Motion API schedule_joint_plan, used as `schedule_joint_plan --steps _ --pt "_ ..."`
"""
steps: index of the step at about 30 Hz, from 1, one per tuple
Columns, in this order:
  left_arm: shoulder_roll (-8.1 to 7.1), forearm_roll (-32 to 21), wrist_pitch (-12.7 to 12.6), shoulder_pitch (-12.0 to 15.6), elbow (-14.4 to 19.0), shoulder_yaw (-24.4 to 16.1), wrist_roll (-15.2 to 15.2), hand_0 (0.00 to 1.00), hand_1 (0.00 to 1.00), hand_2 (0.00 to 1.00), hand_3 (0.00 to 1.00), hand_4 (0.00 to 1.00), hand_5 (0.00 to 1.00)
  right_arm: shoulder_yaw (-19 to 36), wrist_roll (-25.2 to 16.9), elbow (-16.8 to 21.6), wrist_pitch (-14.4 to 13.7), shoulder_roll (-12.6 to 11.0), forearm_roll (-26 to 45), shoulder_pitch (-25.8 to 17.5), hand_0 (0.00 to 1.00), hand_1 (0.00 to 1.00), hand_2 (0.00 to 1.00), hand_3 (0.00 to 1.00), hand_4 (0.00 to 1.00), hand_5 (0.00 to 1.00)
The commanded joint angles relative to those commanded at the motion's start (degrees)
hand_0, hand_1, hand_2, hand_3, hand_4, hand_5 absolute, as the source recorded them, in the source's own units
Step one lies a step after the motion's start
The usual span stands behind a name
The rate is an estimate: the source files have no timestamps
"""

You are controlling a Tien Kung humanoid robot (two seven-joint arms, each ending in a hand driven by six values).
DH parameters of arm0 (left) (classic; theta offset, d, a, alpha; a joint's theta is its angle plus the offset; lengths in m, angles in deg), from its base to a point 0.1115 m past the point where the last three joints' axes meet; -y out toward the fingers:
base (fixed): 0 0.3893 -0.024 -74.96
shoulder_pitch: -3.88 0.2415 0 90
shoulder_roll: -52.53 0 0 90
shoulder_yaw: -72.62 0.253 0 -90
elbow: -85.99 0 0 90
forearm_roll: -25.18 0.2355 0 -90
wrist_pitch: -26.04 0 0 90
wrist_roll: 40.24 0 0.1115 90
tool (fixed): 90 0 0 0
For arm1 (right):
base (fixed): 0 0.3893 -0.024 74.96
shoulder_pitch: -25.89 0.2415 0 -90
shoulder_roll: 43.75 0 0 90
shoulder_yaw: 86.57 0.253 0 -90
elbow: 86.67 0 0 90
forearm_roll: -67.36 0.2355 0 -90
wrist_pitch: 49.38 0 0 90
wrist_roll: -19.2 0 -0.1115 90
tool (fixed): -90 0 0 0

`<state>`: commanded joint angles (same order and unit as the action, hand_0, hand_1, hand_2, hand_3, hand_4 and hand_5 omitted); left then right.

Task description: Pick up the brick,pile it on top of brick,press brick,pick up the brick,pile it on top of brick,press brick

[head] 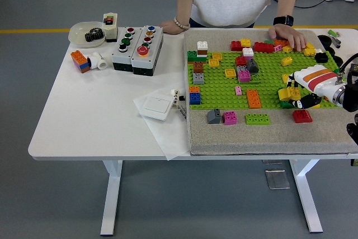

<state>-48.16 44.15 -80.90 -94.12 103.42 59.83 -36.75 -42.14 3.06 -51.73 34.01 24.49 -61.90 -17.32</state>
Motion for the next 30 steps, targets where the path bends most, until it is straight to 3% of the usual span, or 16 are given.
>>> schedule_joint_plan --steps 20,30 --pt "0.11 0.8 -0.1 0.0 0.0 -0.4 0.3 0.793 0.797 0.813 0.645 0.663 0.66 -3.3 -1.4 -1.4 -1.4 0.5 0.1 1.0 0.493 0.486 0.528 0.502 0.741 0.229" --pt "0.08 1.1 -0.1 0.0 0.0 -0.6 0.4 0.793 0.797 0.815 0.648 0.663 0.659 -3.8 -1.7 -1.2 -1.3 -0.4 -0.2 1.2 0.497 0.486 0.528 0.501 0.74 0.232"
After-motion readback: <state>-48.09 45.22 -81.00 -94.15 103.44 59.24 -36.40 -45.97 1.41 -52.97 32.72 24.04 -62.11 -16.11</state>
